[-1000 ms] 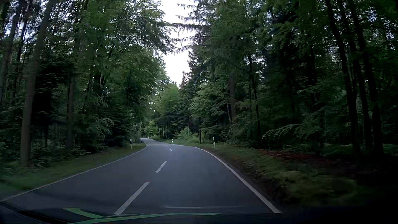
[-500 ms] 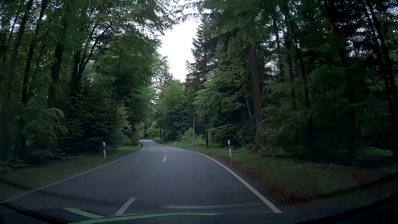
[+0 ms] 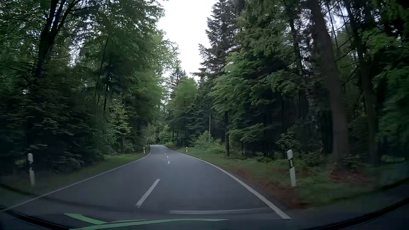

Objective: Follow the waypoints while adhering to traffic rules and regulations

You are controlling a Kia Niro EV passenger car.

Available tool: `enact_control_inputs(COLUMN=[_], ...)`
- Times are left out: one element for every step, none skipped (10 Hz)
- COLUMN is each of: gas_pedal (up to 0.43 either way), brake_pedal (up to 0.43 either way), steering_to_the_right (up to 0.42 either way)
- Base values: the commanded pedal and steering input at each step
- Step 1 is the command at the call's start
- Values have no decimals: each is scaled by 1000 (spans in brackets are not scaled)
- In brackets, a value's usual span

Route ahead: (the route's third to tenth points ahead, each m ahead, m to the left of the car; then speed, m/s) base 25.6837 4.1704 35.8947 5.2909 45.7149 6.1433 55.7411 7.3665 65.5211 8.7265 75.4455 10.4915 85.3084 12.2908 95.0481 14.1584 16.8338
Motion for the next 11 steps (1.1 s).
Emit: enact_control_inputs(gas_pedal=[480, 480, 480, 469, 469, 469, 469, 469, 469, 469, 469], brake_pedal=[0, 0, 0, 0, 0, 0, 0, 0, 0, 0, 0], steering_to_the_right=[-38, -38, -38, -38, -38, -38, -38, -38, -37, -35, -32])
